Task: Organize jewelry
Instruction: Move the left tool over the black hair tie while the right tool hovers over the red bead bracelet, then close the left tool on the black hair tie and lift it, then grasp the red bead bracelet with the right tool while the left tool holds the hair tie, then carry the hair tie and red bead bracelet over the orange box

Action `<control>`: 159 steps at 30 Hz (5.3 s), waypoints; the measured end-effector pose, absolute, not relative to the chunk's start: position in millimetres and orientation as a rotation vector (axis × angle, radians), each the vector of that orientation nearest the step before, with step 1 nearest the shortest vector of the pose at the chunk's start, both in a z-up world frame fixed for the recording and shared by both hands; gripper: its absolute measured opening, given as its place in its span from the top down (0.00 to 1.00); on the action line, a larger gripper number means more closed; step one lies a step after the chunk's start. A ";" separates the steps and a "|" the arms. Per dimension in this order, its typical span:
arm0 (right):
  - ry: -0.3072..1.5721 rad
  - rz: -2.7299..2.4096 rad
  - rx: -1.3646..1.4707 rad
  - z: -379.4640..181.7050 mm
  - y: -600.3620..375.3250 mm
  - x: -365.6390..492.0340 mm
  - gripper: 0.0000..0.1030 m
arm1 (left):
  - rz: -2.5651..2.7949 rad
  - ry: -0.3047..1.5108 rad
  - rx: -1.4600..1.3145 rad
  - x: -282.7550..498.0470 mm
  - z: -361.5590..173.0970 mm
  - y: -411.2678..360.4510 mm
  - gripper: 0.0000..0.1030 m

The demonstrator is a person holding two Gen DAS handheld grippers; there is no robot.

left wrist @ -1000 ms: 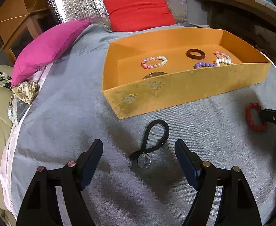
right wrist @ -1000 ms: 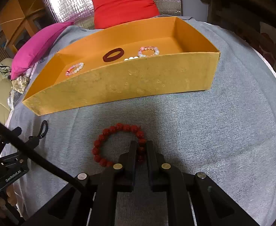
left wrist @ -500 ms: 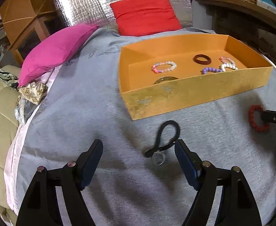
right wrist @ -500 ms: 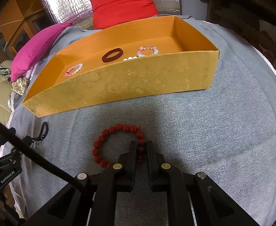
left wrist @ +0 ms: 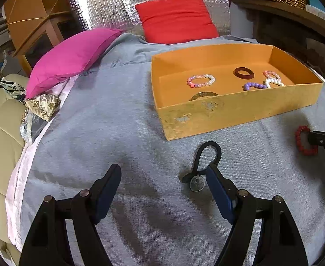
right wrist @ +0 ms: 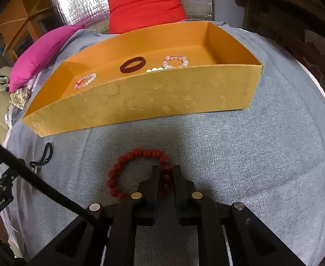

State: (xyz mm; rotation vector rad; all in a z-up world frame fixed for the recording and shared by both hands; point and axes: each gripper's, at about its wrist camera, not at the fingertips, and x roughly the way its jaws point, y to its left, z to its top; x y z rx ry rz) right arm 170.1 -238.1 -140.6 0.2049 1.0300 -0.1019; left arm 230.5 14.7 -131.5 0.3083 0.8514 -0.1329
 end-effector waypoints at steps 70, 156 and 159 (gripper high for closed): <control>0.989 -0.050 0.179 -135.7 -240.0 159.2 0.90 | -0.475 1.021 0.156 230.0 -158.1 -15.6 0.53; 0.630 0.058 0.301 -50.5 -251.5 139.2 0.90 | -0.544 0.772 0.077 218.0 -96.5 -29.9 0.91; 0.617 0.045 0.312 -48.2 -257.3 138.1 0.90 | -0.536 0.769 0.080 217.3 -95.6 -31.8 0.91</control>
